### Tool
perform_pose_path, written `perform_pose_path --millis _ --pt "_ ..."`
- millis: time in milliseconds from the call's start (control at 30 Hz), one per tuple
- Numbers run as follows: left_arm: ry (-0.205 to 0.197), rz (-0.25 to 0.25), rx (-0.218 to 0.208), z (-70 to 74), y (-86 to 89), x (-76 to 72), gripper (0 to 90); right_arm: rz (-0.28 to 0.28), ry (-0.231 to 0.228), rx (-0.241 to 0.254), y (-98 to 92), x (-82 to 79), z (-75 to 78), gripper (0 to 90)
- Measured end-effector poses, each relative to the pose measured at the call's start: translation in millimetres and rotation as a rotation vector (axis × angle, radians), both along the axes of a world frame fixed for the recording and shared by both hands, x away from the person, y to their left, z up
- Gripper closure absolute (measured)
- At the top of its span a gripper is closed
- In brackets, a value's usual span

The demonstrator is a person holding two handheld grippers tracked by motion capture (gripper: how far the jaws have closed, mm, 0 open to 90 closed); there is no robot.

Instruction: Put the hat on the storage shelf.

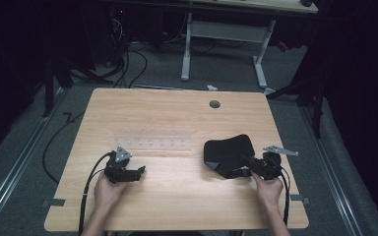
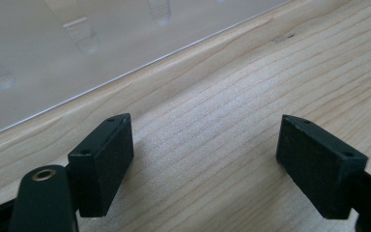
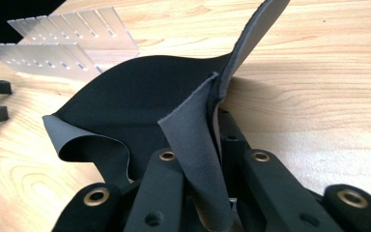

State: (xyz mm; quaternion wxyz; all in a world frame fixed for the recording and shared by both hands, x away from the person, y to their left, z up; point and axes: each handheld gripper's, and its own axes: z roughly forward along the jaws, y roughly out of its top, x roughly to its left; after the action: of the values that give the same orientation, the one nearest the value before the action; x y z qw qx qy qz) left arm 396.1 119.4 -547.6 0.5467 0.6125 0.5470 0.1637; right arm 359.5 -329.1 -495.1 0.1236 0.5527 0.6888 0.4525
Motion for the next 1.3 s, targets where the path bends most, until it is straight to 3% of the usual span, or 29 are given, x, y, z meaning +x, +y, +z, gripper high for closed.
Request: perform_pose_path --millis 267,467,833,967,1033,1067,1300 --pt "0.002 -0.006 0.004 0.1 0.1 -0.3 21.1 0.008 -0.024 0.023 -6.5 -15.8 10.0 84.3" --pt "0.005 -0.018 -0.016 0.8 1.5 -0.5 21.1 0.03 -0.048 0.057 -4.4 -33.0 18.4 84.2" --pt "-0.024 -0.05 -0.03 10.5 1.8 -12.7 20.3 0.075 -0.067 0.067 8.8 -42.8 23.2 84.2" --pt "-0.049 -0.082 -0.029 18.1 -1.2 -23.7 19.6 0.104 -0.072 0.062 19.4 -47.0 26.7 84.2" --pt "-0.066 -0.091 -0.048 23.3 -3.3 -28.0 19.3 0.117 -0.075 0.066 23.2 -46.3 26.7 84.2" --pt "-0.086 -0.103 -0.08 29.7 -6.3 -32.3 19.4 0.123 -0.069 0.069 25.0 -45.7 26.5 84.2" --pt "-0.137 -0.17 -0.071 43.2 -20.3 -43.8 18.6 0.163 -0.064 0.072 37.3 -44.2 25.6 84.2"
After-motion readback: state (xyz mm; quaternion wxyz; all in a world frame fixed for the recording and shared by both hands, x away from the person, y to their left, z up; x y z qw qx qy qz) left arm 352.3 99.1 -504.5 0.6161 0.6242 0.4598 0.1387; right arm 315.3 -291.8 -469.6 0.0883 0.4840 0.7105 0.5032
